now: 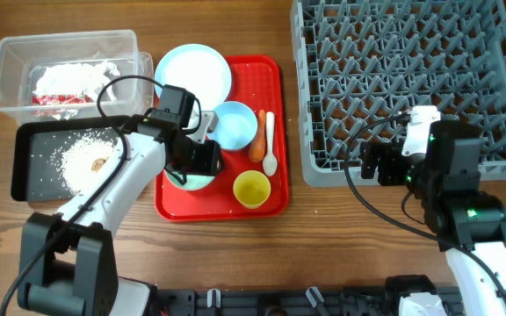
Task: Sort waste into correct bins and load items into the dishwasher rack
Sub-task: 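Reach the left gripper to the yellow cup and grasp it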
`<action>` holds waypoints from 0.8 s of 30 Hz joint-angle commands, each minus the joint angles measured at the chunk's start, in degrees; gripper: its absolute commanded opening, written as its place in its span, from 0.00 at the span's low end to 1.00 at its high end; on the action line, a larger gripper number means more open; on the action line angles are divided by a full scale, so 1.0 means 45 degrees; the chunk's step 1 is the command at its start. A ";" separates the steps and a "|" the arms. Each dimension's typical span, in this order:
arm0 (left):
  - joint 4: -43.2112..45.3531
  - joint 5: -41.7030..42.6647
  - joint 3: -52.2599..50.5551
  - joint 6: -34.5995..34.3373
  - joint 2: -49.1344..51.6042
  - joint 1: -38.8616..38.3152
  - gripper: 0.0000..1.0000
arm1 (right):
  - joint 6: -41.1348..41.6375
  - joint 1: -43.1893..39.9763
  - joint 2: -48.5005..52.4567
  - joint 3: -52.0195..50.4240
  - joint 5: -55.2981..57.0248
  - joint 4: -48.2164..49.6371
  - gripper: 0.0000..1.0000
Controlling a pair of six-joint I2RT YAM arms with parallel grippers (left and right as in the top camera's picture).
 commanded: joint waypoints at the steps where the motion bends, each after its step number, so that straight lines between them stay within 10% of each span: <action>1: -0.0083 0.1802 0.0204 -0.0165 -0.0073 -0.0369 0.47 | -0.0068 0.0019 0.0418 0.0321 -0.0141 -0.0005 1.00; 24: -0.1292 0.0364 0.0204 0.0214 -0.0520 -0.1593 0.46 | 0.0078 0.0019 0.0913 0.0321 -0.0141 -0.0010 1.00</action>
